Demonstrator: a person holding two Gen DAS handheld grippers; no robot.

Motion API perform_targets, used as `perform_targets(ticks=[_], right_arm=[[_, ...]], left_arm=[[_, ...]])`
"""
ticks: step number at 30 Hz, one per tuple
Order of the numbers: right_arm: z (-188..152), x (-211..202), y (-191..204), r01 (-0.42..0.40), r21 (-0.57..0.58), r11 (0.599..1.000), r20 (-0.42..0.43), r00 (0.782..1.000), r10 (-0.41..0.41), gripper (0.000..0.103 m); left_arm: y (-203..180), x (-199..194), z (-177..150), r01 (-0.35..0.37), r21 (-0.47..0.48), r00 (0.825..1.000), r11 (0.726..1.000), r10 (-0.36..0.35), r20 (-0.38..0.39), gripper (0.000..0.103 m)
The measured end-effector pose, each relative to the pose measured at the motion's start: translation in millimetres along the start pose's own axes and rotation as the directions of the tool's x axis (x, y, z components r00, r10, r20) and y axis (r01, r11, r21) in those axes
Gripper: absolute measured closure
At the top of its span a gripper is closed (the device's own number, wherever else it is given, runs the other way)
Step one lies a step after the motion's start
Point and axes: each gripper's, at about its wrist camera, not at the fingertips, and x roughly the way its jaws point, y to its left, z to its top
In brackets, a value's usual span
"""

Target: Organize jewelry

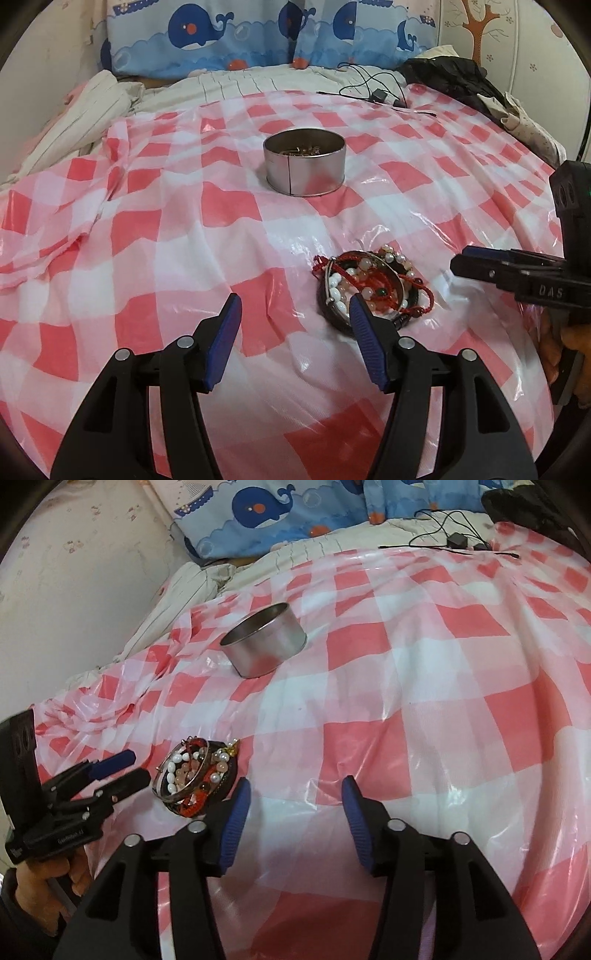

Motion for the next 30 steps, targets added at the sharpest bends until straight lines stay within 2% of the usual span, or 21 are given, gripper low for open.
perform_targets(ticks=[3, 9, 12, 16, 18, 20, 22, 24, 26, 30], right_arm=[[-1, 1, 2, 0.001, -0.009, 1.000, -0.001, 1.000, -0.001, 0.047], [-1, 1, 1, -0.005, -0.008, 1.000, -0.002, 1.000, 0.005, 0.046], [-1, 2, 1, -0.008, -0.010, 1.000, -0.003, 1.000, 0.008, 0.044], [-1, 2, 1, -0.010, -0.013, 1.000, -0.003, 1.000, 0.010, 0.043], [0, 3, 2, -0.011, -0.015, 1.000, -0.004, 1.000, 0.011, 0.042], [-1, 3, 2, -0.012, -0.017, 1.000, -0.005, 1.000, 0.012, 0.041], [0, 3, 3, -0.012, -0.020, 1.000, -0.006, 1.000, 0.012, 0.040], [0, 3, 3, -0.013, -0.021, 1.000, -0.006, 1.000, 0.012, 0.039], [-1, 3, 3, -0.012, -0.020, 1.000, -0.006, 1.000, 0.012, 0.039], [-1, 3, 3, -0.012, -0.020, 1.000, -0.006, 1.000, 0.012, 0.039]], left_arm=[[-6, 1, 5, -0.009, 0.032, 1.000, 0.999, 0.009, 0.016, 0.046], [-23, 13, 18, 0.023, 0.087, 0.999, 0.996, -0.026, 0.032, 0.046], [-22, 21, 20, 0.054, 0.059, 0.998, 0.997, -0.055, 0.020, 0.046], [-12, 35, 23, 0.087, -0.023, 0.996, 0.996, -0.087, -0.016, 0.047], [-8, 39, 22, 0.110, -0.052, 0.993, 0.993, -0.112, -0.027, 0.060], [-4, 42, 20, 0.127, -0.076, 0.991, 0.989, -0.130, -0.038, 0.079], [-5, 45, 19, 0.143, -0.076, 0.988, 0.987, -0.147, -0.050, 0.091], [-6, 44, 19, 0.140, -0.067, 0.989, 0.988, -0.144, -0.047, 0.091], [-6, 41, 20, 0.147, -0.064, 0.988, 0.987, -0.149, -0.035, 0.099], [6, 32, 23, 0.188, -0.136, 0.982, 0.973, -0.189, 0.006, 0.100]])
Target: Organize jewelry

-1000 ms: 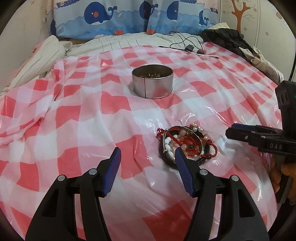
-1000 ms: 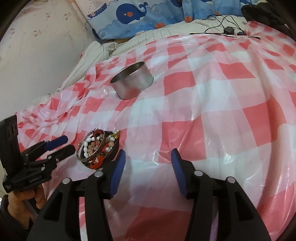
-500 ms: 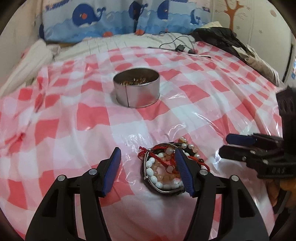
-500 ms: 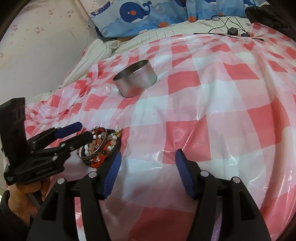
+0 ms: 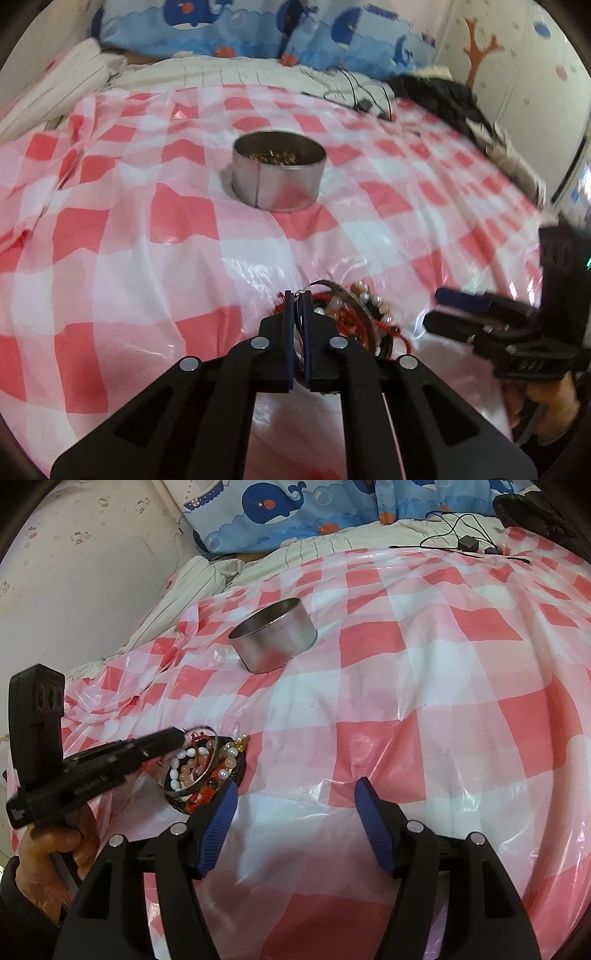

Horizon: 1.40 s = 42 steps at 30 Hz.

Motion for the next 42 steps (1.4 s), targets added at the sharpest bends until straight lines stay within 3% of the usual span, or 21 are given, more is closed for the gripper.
perform_targets(ticks=[3, 9, 13, 17, 24, 26, 27, 30, 35, 42], right_arm=[[0, 0, 0, -0.001, 0.000, 1.000, 0.000, 1.000, 0.001, 0.039], [1, -13, 8, -0.012, -0.020, 1.000, 0.062, 0.998, 0.013, 0.039], [11, -13, 47, -0.035, -0.205, 0.978, 0.070, 0.996, 0.050, 0.039], [29, 15, 84, -0.071, -0.358, 0.931, -0.014, 0.997, 0.071, 0.040], [51, 66, 110, -0.141, -0.475, 0.869, -0.183, 0.981, 0.060, 0.051], [50, 80, 114, -0.149, -0.495, 0.856, -0.240, 0.970, 0.030, 0.064], [48, 82, 115, -0.148, -0.502, 0.852, -0.244, 0.969, 0.025, 0.077], [46, 78, 112, -0.149, -0.490, 0.859, -0.227, 0.973, 0.039, 0.099], [57, 48, 82, -0.199, -0.317, 0.927, -0.137, 0.977, 0.163, 0.100], [73, -6, 47, -0.200, -0.221, 0.955, -0.010, 0.979, 0.203, 0.100]], left_arm=[[17, -9, 4, 0.060, -0.091, 0.998, 0.994, -0.057, 0.036, 0.100], [43, -20, 6, 0.061, -0.203, 0.995, 0.977, -0.045, 0.086, 0.100], [54, -22, 6, 0.021, -0.237, 0.996, 0.971, 0.000, 0.087, 0.100], [58, -21, 7, -0.025, -0.238, 0.997, 0.971, 0.043, 0.071, 0.100], [74, -26, 7, -0.082, -0.275, 0.992, 0.958, 0.105, 0.071, 0.100], [76, -25, 7, -0.083, -0.276, 0.992, 0.958, 0.106, 0.071, 0.100], [76, -26, 7, -0.083, -0.274, 0.992, 0.958, 0.107, 0.070, 0.100], [75, -25, 8, -0.090, -0.261, 0.992, 0.961, 0.111, 0.067, 0.100], [66, -20, 7, -0.092, -0.232, 0.993, 0.968, 0.107, 0.052, 0.100], [62, -17, 5, -0.092, -0.225, 0.994, 0.970, 0.104, 0.043, 0.100]])
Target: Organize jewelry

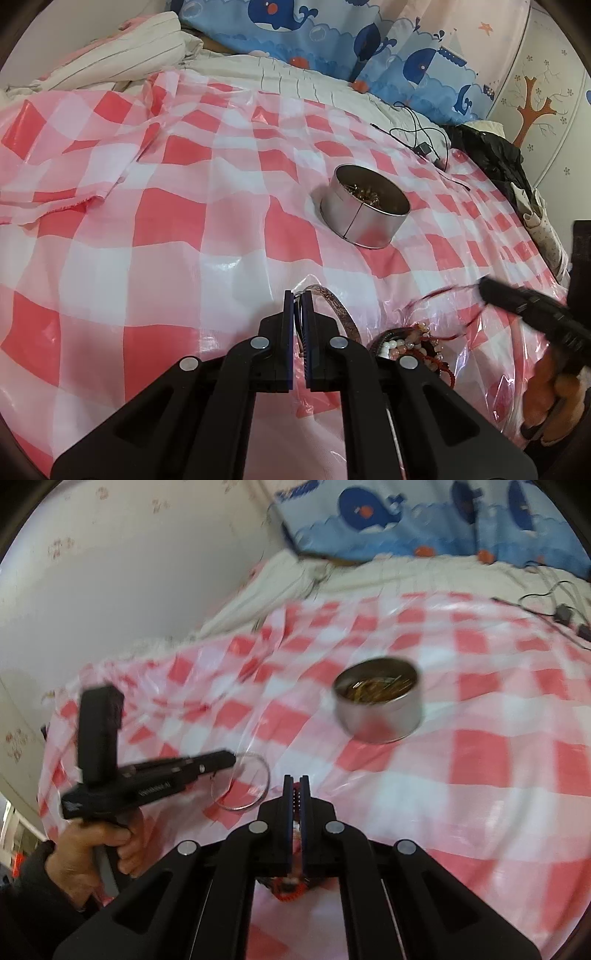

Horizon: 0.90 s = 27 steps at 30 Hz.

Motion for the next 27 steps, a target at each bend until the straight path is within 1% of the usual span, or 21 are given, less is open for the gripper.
perform_targets(ticks=[2, 4, 8, 9, 10, 11, 12, 13, 16, 23, 25, 27], right_arm=[[-2, -10, -11, 0.018, 0.019, 1.000, 0.014, 1.000, -0.018, 0.100], [-8, -10, -22, 0.029, 0.041, 0.999, 0.001, 1.000, -0.029, 0.100], [-23, 8, -45, 0.076, 0.101, 0.992, -0.092, 0.994, -0.067, 0.099], [-25, 9, -47, 0.092, 0.104, 0.990, -0.101, 0.992, -0.082, 0.099], [-26, 9, -48, 0.105, 0.102, 0.989, -0.104, 0.990, -0.095, 0.096], [-25, 7, -46, 0.119, 0.091, 0.989, -0.099, 0.989, -0.110, 0.090], [-25, 5, -44, 0.137, 0.077, 0.988, -0.087, 0.988, -0.130, 0.067], [-25, 2, -41, 0.155, 0.057, 0.986, -0.070, 0.986, -0.151, 0.054], [-27, 6, -38, 0.156, 0.040, 0.987, -0.076, 0.985, -0.152, 0.054], [-34, 26, -25, 0.186, -0.047, 0.981, -0.145, 0.971, -0.191, 0.054], [-37, 33, -25, 0.225, -0.071, 0.972, -0.168, 0.958, -0.234, 0.054], [-39, 36, -26, 0.236, -0.074, 0.969, -0.180, 0.952, -0.246, 0.054]], left_arm=[[-1, 1, -1, -0.001, 0.002, 1.000, 1.000, 0.001, -0.004, 0.100], [-2, 4, -2, -0.003, 0.008, 1.000, 1.000, 0.003, -0.014, 0.099], [-4, 13, -7, -0.011, 0.020, 0.999, 1.000, 0.012, -0.047, 0.099], [-4, 14, -7, -0.014, 0.022, 0.999, 1.000, 0.015, -0.051, 0.099], [-5, 15, -8, -0.016, 0.024, 0.998, 1.000, 0.018, -0.053, 0.099], [-5, 15, -8, -0.018, 0.025, 0.998, 1.000, 0.019, -0.054, 0.099], [-5, 15, -8, -0.019, 0.025, 0.998, 1.000, 0.020, -0.054, 0.099], [-5, 16, -8, -0.020, 0.026, 0.998, 0.999, 0.022, -0.055, 0.099], [-6, 16, -9, -0.024, 0.028, 0.998, 0.999, 0.025, -0.057, 0.099], [-7, 18, -9, -0.027, 0.033, 0.998, 0.999, 0.029, -0.061, 0.099], [-8, 18, -9, -0.029, 0.034, 0.998, 0.999, 0.031, -0.062, 0.099], [-8, 19, -10, -0.030, 0.036, 0.998, 0.999, 0.032, -0.063, 0.099]])
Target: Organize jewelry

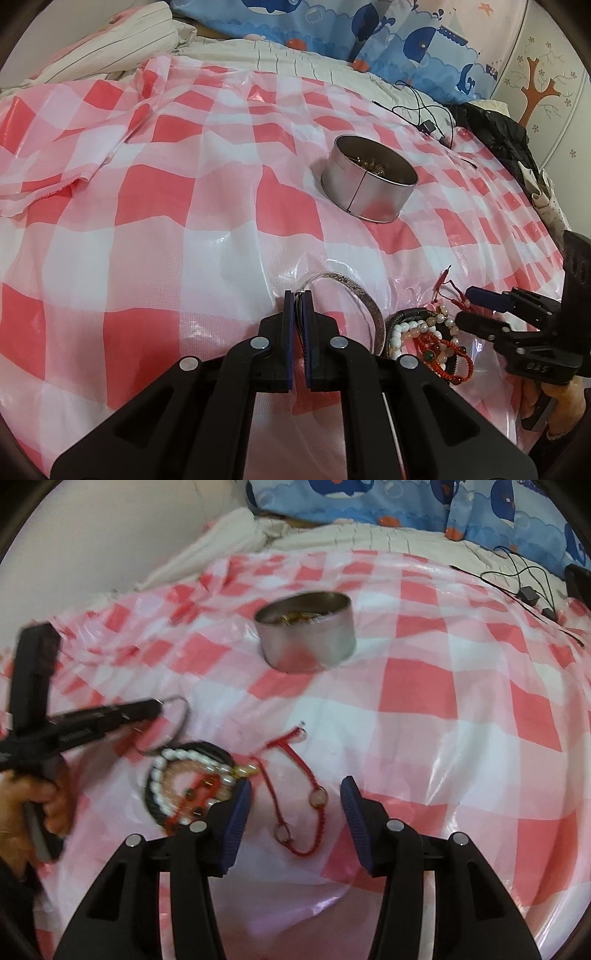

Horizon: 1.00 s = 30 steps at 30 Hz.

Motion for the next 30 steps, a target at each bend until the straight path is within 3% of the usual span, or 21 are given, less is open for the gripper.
perform_targets(ticks=[2, 3, 4, 9, 18, 30], right_arm=[[-1, 0, 1, 0.018, -0.007, 1.000, 0.002, 1.000, -0.018, 0.066], [-1, 1, 0, 0.007, -0.004, 1.000, -0.005, 1.000, -0.007, 0.087], [-2, 0, 0, 0.004, -0.003, 1.000, -0.002, 1.000, -0.004, 0.092], [1, -13, -3, -0.034, 0.025, 0.999, 0.055, 0.998, 0.033, 0.092], [10, -38, -19, -0.151, 0.119, 0.981, 0.188, 0.974, 0.128, 0.092], [11, -40, -19, -0.167, 0.118, 0.979, 0.205, 0.969, 0.141, 0.092]], left_arm=[[0, 0, 0, 0.000, 0.002, 1.000, 1.000, 0.000, 0.000, 0.099], [0, 0, -1, 0.000, 0.003, 1.000, 1.000, 0.000, 0.000, 0.099], [-1, 0, -1, 0.001, 0.005, 1.000, 1.000, -0.001, 0.000, 0.099], [-4, -2, 0, 0.001, 0.023, 1.000, 1.000, -0.001, 0.013, 0.099], [-9, -21, 6, 0.002, 0.042, 0.995, 0.999, -0.006, 0.100, 0.099], [-17, -28, 7, -0.042, 0.097, 0.990, 0.994, 0.029, 0.135, 0.099]])
